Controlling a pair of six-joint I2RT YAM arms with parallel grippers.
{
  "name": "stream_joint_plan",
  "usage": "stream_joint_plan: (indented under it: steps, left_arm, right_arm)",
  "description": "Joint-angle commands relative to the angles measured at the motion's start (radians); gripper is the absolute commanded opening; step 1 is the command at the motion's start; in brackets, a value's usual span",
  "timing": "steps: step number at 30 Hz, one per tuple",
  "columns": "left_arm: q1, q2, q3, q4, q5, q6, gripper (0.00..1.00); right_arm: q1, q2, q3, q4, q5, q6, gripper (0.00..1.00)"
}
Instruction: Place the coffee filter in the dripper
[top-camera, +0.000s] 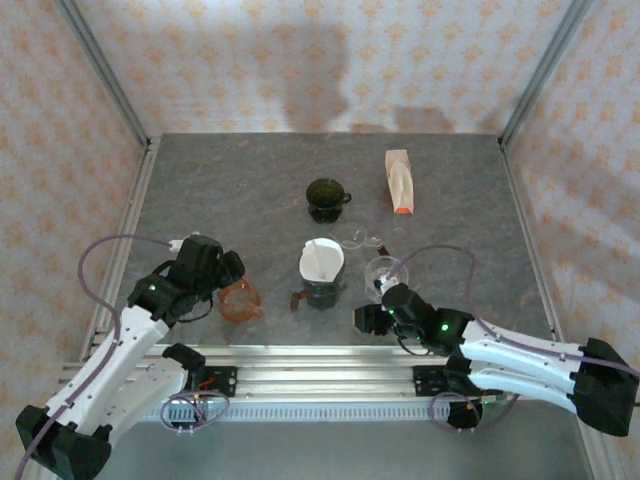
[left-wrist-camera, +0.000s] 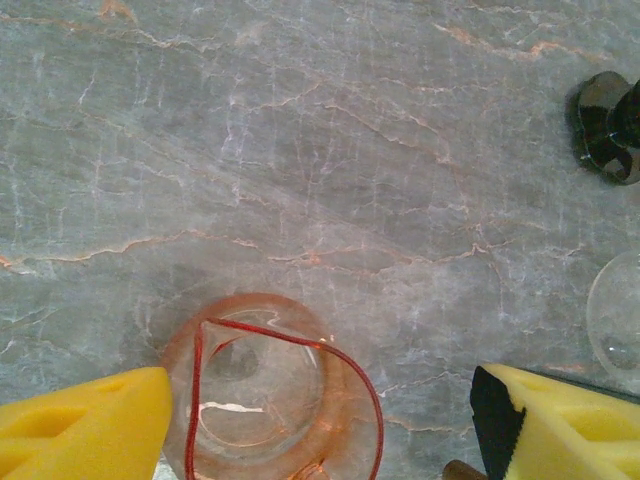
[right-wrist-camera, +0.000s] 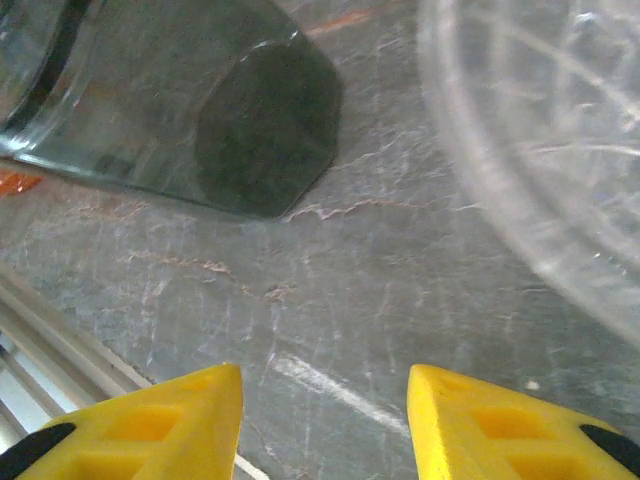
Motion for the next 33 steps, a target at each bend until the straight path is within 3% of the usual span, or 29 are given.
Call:
stream_joint_plan:
  steps: [1, 15, 33]
  left_arm:
    - [-0.008, 0.009, -0.009, 0.026, 0.01, -0.015, 0.8]
    - [-0.005, -0.002, 0.013, 0.011, 0.014, -0.005, 0.81]
    - [0.002, -0.024, 0.022, -0.003, 0.02, 0.01, 0.81]
  right_arm:
    - [0.044, 0.039, -0.005, 0.085, 0.039, 0.014, 0.47]
    - [0.073, 0.361, 0.058, 0.375, 0.074, 0.031, 0.42]
    - [-0.01, 0.551, 0.121, 0.552, 0.021, 0.076, 0.39]
